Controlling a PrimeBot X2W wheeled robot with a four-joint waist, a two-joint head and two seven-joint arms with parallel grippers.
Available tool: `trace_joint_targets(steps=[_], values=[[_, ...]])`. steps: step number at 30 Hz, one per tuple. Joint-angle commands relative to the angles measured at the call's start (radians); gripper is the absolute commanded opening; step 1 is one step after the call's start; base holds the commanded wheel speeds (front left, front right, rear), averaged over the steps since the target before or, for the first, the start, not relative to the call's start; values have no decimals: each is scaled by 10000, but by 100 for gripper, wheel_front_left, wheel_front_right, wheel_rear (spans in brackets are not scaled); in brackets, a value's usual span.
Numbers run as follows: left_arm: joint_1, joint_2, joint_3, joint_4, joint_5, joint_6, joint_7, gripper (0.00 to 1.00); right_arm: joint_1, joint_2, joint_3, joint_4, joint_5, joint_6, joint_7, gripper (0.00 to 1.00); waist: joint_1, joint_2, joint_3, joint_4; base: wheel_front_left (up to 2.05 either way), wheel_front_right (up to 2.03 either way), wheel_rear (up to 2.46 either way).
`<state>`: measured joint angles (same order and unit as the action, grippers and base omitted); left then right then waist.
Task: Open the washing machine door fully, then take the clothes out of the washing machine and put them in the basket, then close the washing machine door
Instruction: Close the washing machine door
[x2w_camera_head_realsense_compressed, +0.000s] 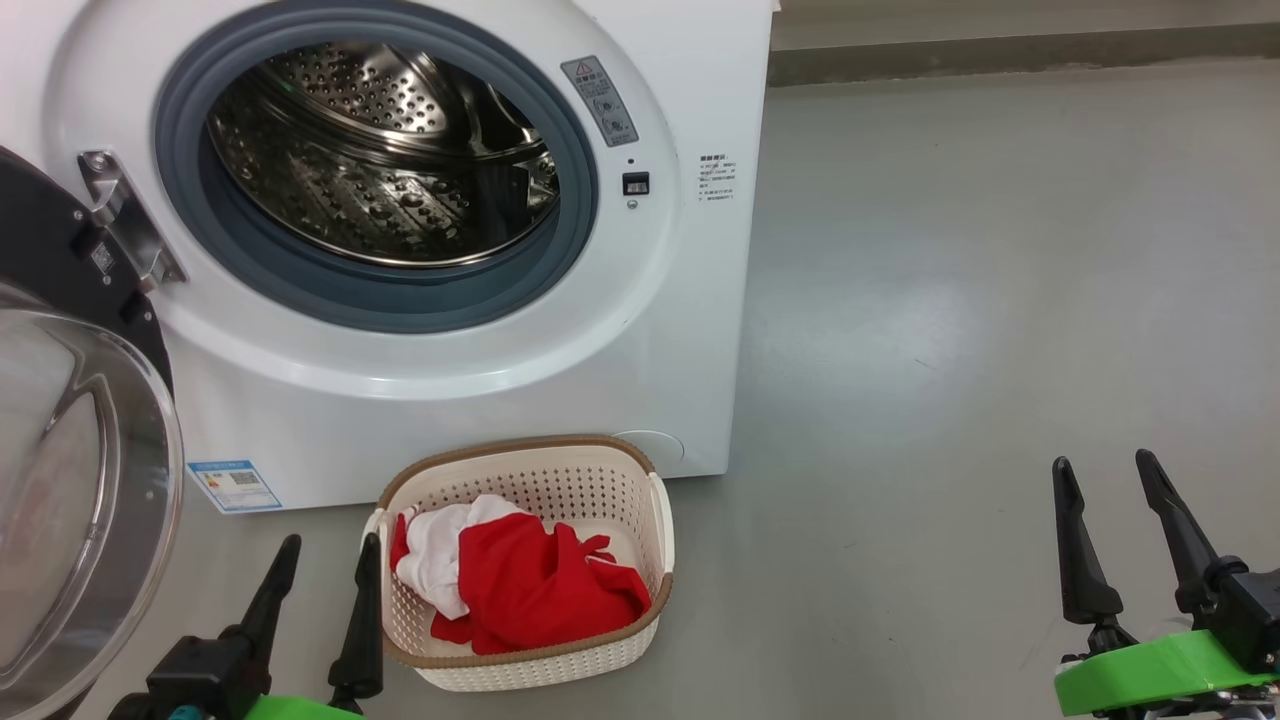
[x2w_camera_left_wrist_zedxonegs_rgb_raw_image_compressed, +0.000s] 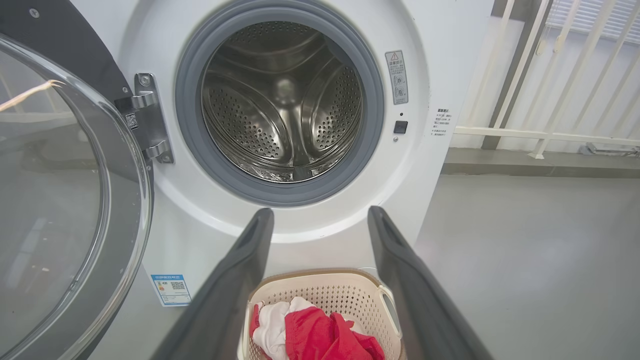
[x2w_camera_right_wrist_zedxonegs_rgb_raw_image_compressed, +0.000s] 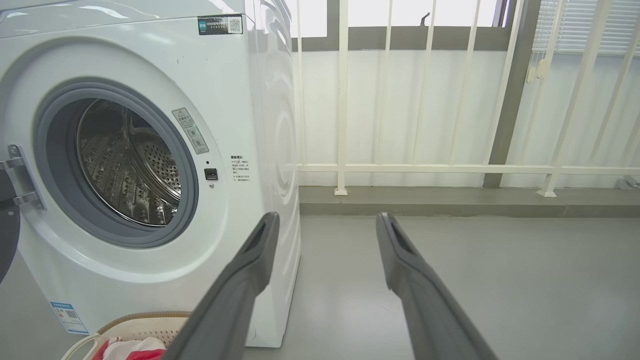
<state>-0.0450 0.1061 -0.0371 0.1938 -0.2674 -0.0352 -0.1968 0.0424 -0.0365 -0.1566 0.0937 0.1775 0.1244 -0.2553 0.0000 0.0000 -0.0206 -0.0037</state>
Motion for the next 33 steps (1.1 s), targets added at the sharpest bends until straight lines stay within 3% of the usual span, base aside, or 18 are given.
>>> trace_joint_targets(steps=[1,13,33], values=[[-325,215,282,-300,13,69,-120,100,-303,-137,219,-223,21,63,-65,100,0,0,15,14,-8,8,0],[-372,212,189,-444,113,386,-118,100,-275,-137,231,-278,2,63,-65,100,0,0,88,279,0,0,0],[-332,349,107,-1491,211,798,23,100,-458,-137,651,-608,-156,63,-65,100,0,0,337,2725,0,0,0]])
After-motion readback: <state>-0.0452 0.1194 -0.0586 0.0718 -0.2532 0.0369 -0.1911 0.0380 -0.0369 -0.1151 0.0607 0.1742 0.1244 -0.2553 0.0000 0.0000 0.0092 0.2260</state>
